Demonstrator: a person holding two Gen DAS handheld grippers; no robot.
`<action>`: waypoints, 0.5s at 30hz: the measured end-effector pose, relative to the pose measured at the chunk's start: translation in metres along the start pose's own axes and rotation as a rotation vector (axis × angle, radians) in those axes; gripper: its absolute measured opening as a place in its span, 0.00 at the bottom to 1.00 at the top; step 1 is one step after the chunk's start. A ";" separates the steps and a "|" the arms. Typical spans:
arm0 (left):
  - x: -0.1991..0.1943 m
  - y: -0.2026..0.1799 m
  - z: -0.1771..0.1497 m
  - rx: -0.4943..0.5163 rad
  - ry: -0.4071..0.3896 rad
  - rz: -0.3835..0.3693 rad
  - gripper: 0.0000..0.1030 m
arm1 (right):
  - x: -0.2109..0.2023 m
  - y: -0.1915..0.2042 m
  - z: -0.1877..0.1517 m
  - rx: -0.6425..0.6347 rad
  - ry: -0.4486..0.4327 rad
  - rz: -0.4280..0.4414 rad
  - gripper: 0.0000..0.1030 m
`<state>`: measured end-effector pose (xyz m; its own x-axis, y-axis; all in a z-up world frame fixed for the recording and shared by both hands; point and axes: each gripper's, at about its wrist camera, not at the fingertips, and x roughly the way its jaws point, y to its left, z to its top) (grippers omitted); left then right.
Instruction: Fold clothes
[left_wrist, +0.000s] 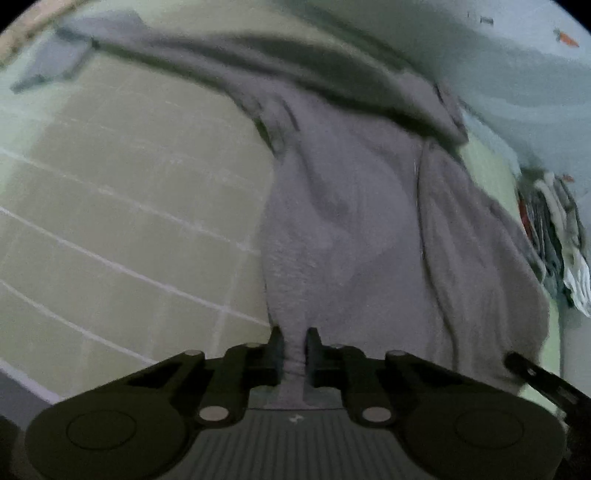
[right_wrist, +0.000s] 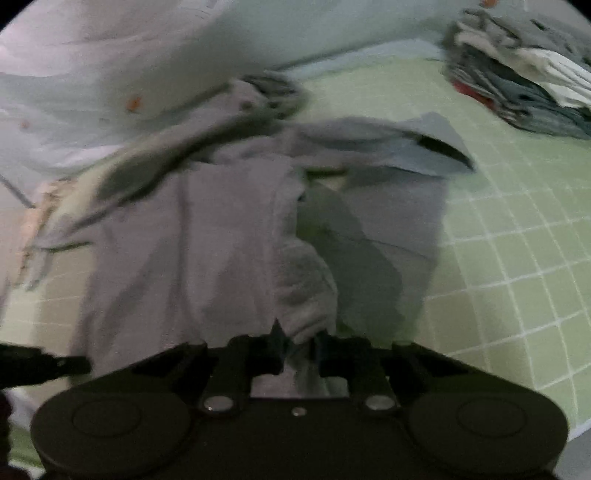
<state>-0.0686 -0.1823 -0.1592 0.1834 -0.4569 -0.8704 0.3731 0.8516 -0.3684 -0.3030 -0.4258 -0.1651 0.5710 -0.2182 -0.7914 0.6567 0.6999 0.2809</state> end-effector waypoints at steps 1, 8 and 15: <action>-0.016 0.002 0.003 -0.015 -0.033 0.004 0.12 | -0.013 0.001 0.002 0.020 -0.030 0.043 0.11; -0.103 0.019 0.032 -0.070 -0.260 0.022 0.17 | -0.055 -0.015 0.013 0.283 -0.095 0.354 0.10; -0.071 0.040 0.016 -0.145 -0.139 0.223 0.36 | -0.012 -0.014 -0.008 0.217 0.137 -0.023 0.53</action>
<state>-0.0521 -0.1202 -0.1071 0.3728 -0.2764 -0.8858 0.1777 0.9582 -0.2242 -0.3224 -0.4273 -0.1642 0.4925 -0.1279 -0.8609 0.7677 0.5298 0.3604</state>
